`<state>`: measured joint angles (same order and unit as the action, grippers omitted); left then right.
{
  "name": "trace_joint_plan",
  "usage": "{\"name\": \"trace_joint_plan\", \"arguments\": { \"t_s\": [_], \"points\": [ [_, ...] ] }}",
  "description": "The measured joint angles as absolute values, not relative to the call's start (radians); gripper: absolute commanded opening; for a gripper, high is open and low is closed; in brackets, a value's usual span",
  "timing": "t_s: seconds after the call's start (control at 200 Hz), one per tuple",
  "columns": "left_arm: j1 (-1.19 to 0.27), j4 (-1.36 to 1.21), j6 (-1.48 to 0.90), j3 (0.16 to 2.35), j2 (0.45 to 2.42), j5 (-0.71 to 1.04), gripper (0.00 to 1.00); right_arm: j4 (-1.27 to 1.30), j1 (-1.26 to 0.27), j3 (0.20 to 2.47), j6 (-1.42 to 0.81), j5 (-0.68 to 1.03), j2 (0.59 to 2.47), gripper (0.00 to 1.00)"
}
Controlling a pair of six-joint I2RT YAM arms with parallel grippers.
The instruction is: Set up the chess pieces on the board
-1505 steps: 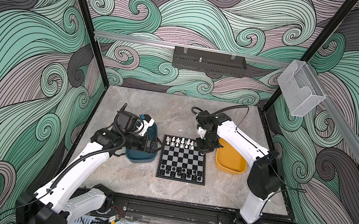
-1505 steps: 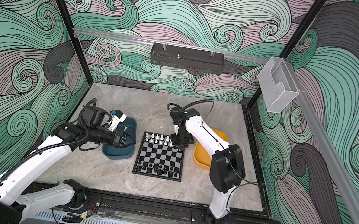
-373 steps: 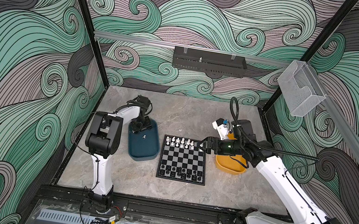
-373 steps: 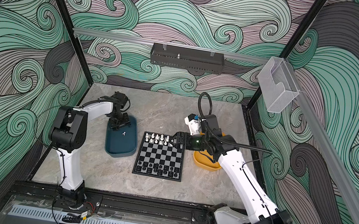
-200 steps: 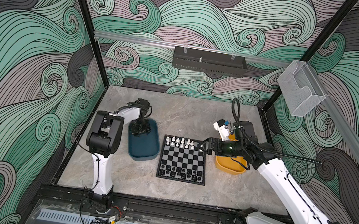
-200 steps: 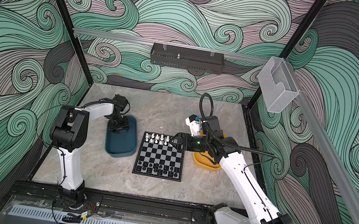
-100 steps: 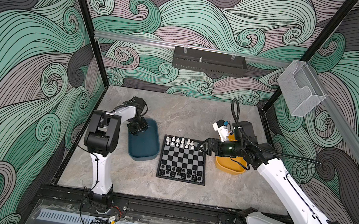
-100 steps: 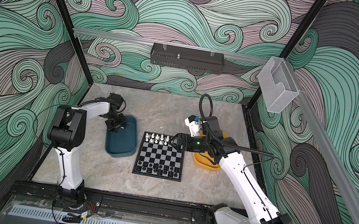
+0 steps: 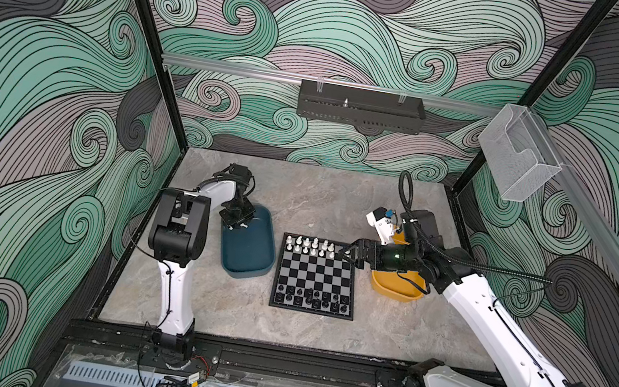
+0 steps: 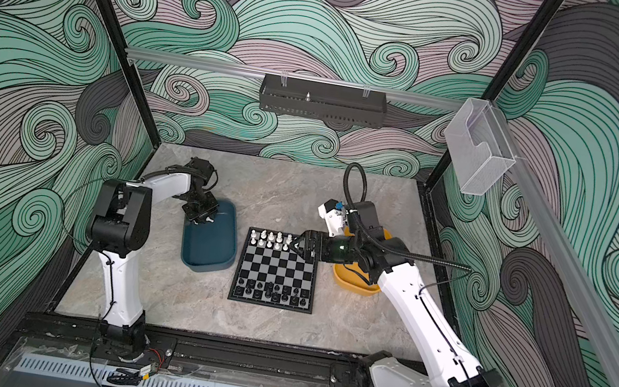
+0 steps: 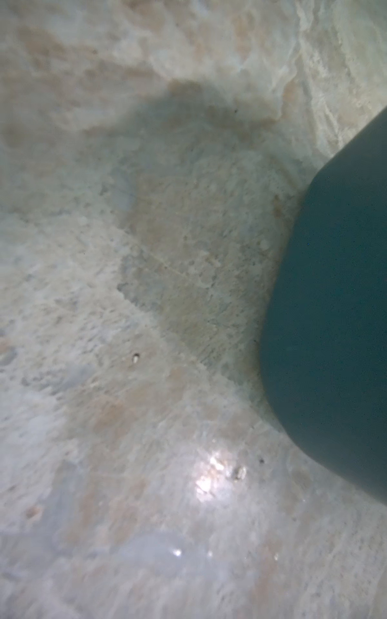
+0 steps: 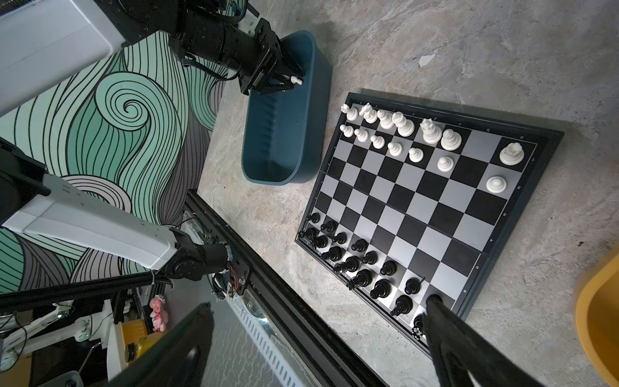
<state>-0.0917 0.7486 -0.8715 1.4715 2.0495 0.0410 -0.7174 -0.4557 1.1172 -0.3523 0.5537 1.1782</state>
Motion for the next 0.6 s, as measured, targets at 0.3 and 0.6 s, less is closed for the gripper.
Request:
{"name": "trace_joint_plan", "arguments": {
  "t_s": [0.3, 0.6],
  "points": [
    [-0.092, 0.779, -0.889, 1.491, 2.062, 0.025, 0.3, -0.716, -0.449, 1.105, -0.352, 0.554, 1.161, 1.0],
    [-0.095, 0.842, -0.891, 1.547, 2.098, 0.025, 0.28, -0.715, -0.443, 1.097, -0.352, 0.554, 1.15, 1.0]
  ]
}}
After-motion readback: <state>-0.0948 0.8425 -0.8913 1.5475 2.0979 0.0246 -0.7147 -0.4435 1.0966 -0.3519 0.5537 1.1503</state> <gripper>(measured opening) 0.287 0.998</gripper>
